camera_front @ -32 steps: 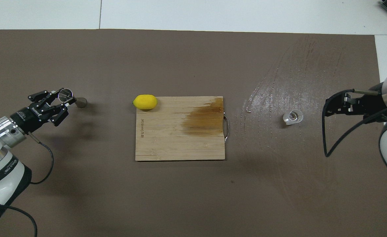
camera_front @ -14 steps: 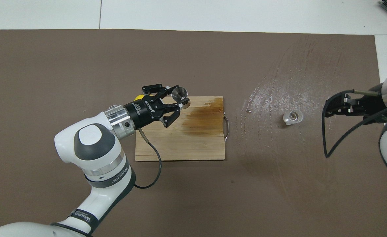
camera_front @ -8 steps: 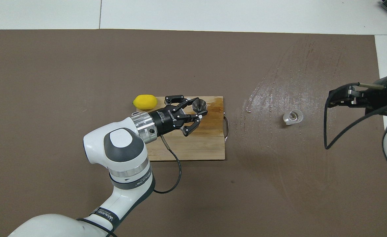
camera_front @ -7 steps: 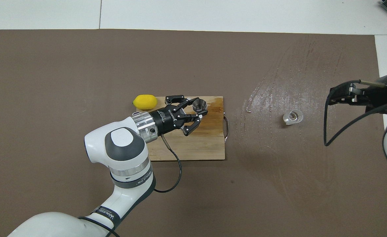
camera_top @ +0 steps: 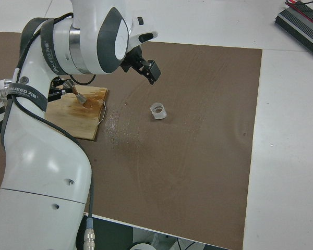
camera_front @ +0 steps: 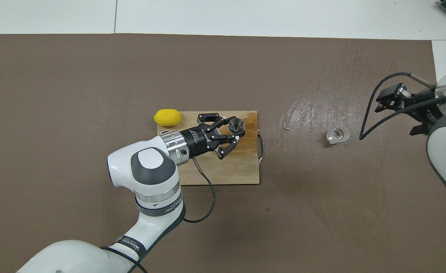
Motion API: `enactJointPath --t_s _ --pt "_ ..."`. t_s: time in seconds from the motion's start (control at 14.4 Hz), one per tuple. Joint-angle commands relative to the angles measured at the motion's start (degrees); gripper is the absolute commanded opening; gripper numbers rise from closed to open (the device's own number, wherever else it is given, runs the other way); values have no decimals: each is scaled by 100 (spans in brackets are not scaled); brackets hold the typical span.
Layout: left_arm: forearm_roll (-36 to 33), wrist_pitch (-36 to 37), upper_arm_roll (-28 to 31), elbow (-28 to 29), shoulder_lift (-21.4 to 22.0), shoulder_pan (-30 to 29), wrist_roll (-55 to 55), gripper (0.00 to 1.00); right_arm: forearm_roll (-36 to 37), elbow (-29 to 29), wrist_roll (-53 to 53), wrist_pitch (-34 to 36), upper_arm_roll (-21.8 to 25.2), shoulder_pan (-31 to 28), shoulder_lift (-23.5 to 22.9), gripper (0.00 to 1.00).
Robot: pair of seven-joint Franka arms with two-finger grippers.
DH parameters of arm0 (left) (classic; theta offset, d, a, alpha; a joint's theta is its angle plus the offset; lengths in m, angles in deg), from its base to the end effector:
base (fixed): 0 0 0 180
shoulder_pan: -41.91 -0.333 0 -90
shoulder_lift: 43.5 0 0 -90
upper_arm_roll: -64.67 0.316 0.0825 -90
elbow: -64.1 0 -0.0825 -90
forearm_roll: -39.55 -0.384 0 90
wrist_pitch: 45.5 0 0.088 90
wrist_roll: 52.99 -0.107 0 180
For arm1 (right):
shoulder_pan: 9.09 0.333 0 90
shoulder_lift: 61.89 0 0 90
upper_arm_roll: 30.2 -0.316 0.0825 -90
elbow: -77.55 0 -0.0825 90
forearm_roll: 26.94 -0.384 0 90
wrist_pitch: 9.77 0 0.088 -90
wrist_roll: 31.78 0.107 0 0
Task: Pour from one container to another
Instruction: 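Lower the metal cup onto the board while the right gripper reaches the glass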
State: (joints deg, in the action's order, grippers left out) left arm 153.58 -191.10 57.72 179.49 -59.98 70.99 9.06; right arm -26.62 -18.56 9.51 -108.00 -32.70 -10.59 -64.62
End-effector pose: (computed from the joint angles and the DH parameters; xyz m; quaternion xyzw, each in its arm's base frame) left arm 0.5008 -0.3472 0.3228 0.3734 0.7352 -0.3883 0.4114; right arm 0.5763 0.0090 0.5593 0.9389 -0.3440 -0.0043 0.0035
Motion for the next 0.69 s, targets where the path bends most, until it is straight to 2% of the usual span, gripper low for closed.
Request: enactJointPath --t_s 0.0,0.14,0.28,0.35,0.42,0.49,0.55,0.62 --pt "137 -127 115 -148 -171 150 -26 0 -451 -31 641 -231 -49 -289 -559 96" --pt "137 -127 115 -139 -171 142 -26 0 -742 -39 1273 -615 -49 -420 -973 96" --pt "129 -127 176 -104 -180 281 -35 0 -856 -57 1451 -776 -49 -535 -1219 96" --pt "137 -127 298 -95 -180 326 -26 8 -1145 -92 1600 -802 -49 -631 -1299 97" --pt "137 -127 334 -95 -180 370 -26 22 -1382 -171 1775 -872 -49 -710 -1343 97" --pt "137 -127 343 -95 -180 388 -26 66 -1515 -328 1916 -1012 -49 -807 -1361 97" --pt "137 -127 344 -87 -180 388 -26 100 -1664 -504 1987 -1161 -49 -878 -1361 98" --pt "137 -127 344 -86 -163 388 -35 100 -1796 -705 1997 -1311 -49 -948 -1361 98"
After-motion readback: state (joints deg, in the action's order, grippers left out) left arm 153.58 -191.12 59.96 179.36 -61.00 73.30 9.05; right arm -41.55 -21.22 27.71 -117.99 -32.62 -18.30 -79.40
